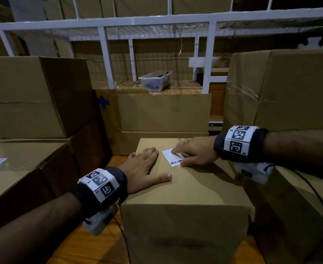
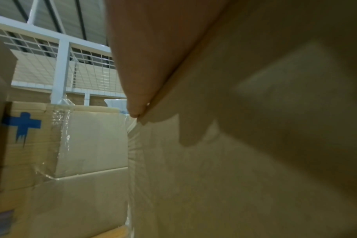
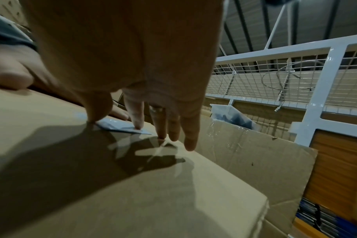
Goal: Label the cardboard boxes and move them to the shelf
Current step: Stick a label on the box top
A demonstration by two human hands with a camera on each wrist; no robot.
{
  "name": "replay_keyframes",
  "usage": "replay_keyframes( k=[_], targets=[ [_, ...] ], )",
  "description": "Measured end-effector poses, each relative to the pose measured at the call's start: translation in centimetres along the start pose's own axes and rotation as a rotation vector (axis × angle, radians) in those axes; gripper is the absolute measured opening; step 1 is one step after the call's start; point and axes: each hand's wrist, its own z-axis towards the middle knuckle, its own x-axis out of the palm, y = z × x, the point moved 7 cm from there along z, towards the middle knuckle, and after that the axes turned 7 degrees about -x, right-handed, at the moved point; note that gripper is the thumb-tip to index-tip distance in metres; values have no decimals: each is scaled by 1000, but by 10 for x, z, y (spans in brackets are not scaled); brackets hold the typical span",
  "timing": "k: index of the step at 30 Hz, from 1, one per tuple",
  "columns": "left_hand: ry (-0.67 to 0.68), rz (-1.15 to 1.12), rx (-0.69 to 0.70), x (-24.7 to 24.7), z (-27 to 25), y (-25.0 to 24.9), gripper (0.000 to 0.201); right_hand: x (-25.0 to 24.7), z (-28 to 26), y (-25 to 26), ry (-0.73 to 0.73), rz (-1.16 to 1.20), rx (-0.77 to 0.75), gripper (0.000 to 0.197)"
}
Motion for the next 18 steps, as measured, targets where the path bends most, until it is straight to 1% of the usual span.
replay_keyframes(
  k=[3,5,9,11,14,18],
  targets=[
    [0,10,-6,-1,-1,-1,104,-19,19,-8,-162,-13,-12,43],
    [3,2,-11,-2,-1,-2,106,-27,30,-15,-233,6,14,39],
    [5,-27,-11,-2,-3,-2,107,-31,49,-21,-222,63,69,42],
    [9,-35,-16,-2,-3,-1,108,-32,53,-24,-225,101,80,37],
    [4,-43,-15,-2,-2,-2,107,-35,54,-27,-273,169,80,26],
    [0,-48,-21,-1,-2,-2,107,-38,57,-27,-333,172,59,16]
  ],
)
